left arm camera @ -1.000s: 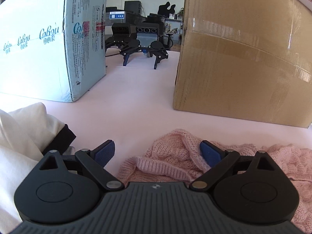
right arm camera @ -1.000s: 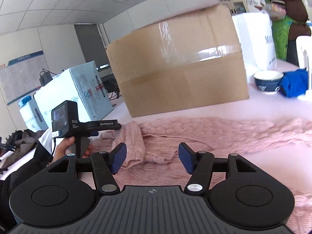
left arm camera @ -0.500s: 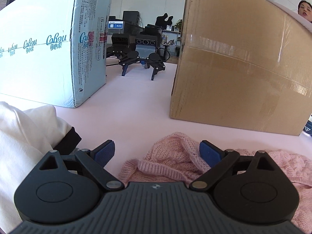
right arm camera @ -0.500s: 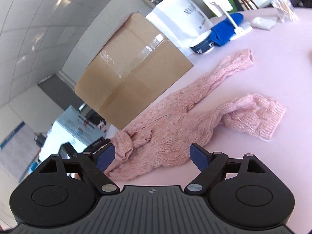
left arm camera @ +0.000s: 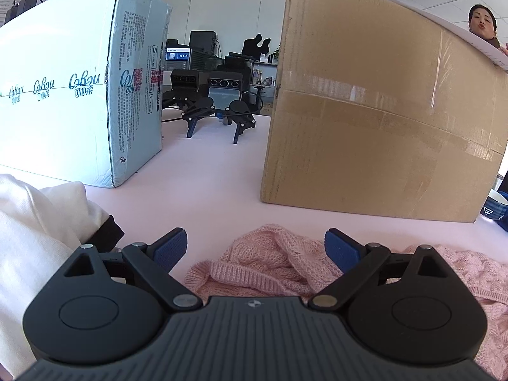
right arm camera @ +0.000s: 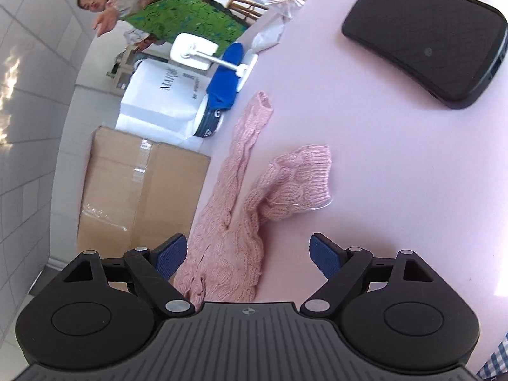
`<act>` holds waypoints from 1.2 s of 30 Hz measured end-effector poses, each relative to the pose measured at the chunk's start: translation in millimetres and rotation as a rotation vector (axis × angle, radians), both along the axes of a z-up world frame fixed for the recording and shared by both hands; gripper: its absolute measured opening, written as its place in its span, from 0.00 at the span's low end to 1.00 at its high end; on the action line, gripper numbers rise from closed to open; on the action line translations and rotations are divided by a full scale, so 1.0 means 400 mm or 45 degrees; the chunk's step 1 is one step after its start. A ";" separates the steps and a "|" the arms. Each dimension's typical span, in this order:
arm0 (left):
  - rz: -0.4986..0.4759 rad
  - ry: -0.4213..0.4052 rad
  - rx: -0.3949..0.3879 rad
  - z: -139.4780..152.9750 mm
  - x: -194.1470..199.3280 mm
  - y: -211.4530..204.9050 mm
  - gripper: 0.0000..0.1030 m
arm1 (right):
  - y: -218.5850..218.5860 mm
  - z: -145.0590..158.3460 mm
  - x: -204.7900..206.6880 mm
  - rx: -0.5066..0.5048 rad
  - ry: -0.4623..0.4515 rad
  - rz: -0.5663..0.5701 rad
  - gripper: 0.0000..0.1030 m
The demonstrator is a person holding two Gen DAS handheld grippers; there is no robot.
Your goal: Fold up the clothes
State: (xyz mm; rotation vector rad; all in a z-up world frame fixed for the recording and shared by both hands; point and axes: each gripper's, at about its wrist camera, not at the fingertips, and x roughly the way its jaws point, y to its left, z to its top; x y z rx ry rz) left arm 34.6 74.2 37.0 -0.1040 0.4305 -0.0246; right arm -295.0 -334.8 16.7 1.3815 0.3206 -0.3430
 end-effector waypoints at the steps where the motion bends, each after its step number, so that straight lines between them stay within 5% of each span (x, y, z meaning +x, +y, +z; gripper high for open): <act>1: 0.005 0.004 -0.007 0.000 0.000 0.003 0.91 | -0.008 -0.009 0.004 0.038 0.004 -0.036 0.79; 8: 0.011 0.023 -0.021 -0.002 0.006 0.010 0.91 | -0.057 0.040 0.070 0.071 -0.067 -0.084 0.79; 18: -0.016 0.028 0.002 -0.003 0.008 0.001 0.91 | -0.071 0.009 0.136 0.186 0.046 -0.104 0.71; 24: -0.004 0.037 -0.010 -0.001 0.010 0.006 0.91 | -0.094 -0.027 0.133 0.253 0.076 -0.164 0.48; 27: -0.005 0.047 -0.014 -0.003 0.012 0.006 0.91 | -0.108 -0.028 0.140 0.235 0.077 -0.158 0.24; 30: -0.006 0.052 -0.015 -0.003 0.013 0.005 0.91 | -0.117 0.001 0.161 0.102 0.027 -0.098 0.10; 36: -0.004 0.057 -0.020 -0.002 0.015 0.007 0.91 | -0.104 0.106 0.172 -0.371 -0.068 -0.003 0.07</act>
